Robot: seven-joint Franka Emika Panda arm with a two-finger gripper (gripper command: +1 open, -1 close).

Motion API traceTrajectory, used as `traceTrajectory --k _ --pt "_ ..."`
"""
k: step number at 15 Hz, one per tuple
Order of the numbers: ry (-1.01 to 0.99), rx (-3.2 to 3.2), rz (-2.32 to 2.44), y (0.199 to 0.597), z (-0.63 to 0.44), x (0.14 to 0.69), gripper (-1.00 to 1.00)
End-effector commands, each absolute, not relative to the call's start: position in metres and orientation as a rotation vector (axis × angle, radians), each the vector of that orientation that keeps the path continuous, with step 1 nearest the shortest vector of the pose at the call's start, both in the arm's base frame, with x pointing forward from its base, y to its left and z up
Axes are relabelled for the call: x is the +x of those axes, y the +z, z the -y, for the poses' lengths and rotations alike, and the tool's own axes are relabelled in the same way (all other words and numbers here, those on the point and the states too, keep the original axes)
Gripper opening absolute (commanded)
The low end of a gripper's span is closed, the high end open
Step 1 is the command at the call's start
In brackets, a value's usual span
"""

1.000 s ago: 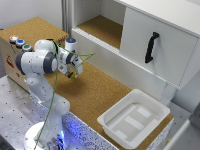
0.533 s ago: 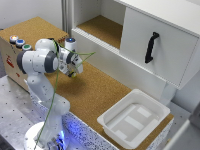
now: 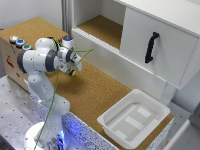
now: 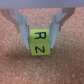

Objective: Take the yellow block and turn it right

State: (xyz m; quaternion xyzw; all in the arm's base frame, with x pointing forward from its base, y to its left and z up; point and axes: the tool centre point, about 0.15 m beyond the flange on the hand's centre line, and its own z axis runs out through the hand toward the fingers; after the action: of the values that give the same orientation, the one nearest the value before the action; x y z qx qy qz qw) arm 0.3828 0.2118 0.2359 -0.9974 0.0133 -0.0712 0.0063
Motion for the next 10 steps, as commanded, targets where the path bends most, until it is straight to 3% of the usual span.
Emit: traceTrajectory --k 1,10 --pt "-0.135 -3.171 -0.112 0.265 -0.202 0.386 -1.00" --pt "-0.052 -2.892 -0.975 0.270 -0.161 0.370 -1.00"
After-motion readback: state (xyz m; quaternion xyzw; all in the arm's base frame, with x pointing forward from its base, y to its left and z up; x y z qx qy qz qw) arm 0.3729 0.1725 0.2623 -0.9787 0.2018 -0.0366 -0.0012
